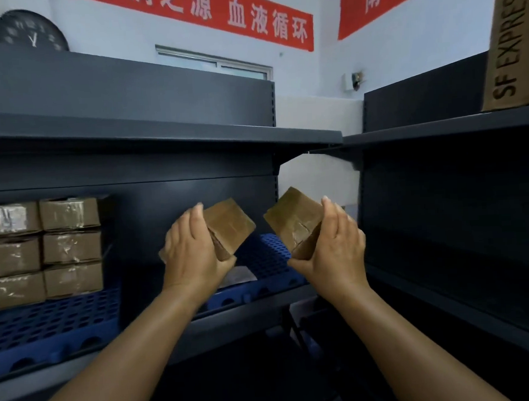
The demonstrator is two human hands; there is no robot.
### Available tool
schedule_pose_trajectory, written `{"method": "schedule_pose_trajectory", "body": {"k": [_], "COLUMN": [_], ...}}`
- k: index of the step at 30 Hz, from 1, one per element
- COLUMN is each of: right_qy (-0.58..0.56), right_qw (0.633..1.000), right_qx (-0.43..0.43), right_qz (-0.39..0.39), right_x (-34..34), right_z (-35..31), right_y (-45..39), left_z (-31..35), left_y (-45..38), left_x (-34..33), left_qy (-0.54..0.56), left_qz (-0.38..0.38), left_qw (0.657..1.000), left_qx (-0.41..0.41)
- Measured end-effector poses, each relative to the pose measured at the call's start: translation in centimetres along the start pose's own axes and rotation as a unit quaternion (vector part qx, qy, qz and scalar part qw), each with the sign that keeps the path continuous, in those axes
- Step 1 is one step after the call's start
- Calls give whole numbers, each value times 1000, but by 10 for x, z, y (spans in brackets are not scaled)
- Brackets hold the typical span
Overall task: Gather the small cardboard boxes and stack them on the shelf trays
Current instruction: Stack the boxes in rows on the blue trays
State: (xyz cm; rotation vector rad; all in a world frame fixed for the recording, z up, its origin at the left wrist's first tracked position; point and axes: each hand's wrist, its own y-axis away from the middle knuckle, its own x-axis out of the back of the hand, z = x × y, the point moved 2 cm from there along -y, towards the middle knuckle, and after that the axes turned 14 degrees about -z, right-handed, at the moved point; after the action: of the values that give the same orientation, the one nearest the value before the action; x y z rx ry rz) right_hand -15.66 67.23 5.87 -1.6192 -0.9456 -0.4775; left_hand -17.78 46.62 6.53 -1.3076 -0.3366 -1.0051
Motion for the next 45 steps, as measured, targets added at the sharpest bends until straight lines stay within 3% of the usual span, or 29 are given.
{"method": "schedule_pose_trajectory", "body": {"k": [4,9,17,23,26,30,33,35,37,39,41,43,45], "right_qy": [19,23,203,279,278,239,143,58,-13,-125,-288,-377,-419], "right_qw": [1000,998,966,941,940,941,967,966,929,871,807,771,761], "right_qx": [14,-46,-151,-163,-166,-182,-198,-251,-356,-467,-508,-507,-487], "right_qz": [6,-40,-60,-102,-111,-155,-73,31,96,90,83,79,92], "right_x": [2,26,78,85,83,83,101,118,128,127,119,114,112], "right_z": [9,62,180,236,247,253,252,258,272,288,297,298,299], "right_y": [-21,-24,13,45,49,56,63,60,55,52,50,52,53], "left_z": [32,106,245,312,319,318,305,297,292,292,296,297,296], "left_y": [-17,-34,-36,-26,-22,-18,-26,-39,-52,-59,-54,-50,-50], "left_x": [-13,-54,-141,-186,-199,-209,-207,-205,-208,-215,-220,-225,-228], "left_qy": [-7,16,35,28,27,82,174,282,355,413,454,477,509], "left_qz": [12,-56,-162,-205,-225,-281,-266,-239,-269,-365,-453,-480,-465], "left_qw": [998,993,967,920,884,845,865,895,893,831,756,723,712], "left_qx": [-58,-101,-191,-334,-409,-447,-387,-248,-65,77,130,140,132]}}
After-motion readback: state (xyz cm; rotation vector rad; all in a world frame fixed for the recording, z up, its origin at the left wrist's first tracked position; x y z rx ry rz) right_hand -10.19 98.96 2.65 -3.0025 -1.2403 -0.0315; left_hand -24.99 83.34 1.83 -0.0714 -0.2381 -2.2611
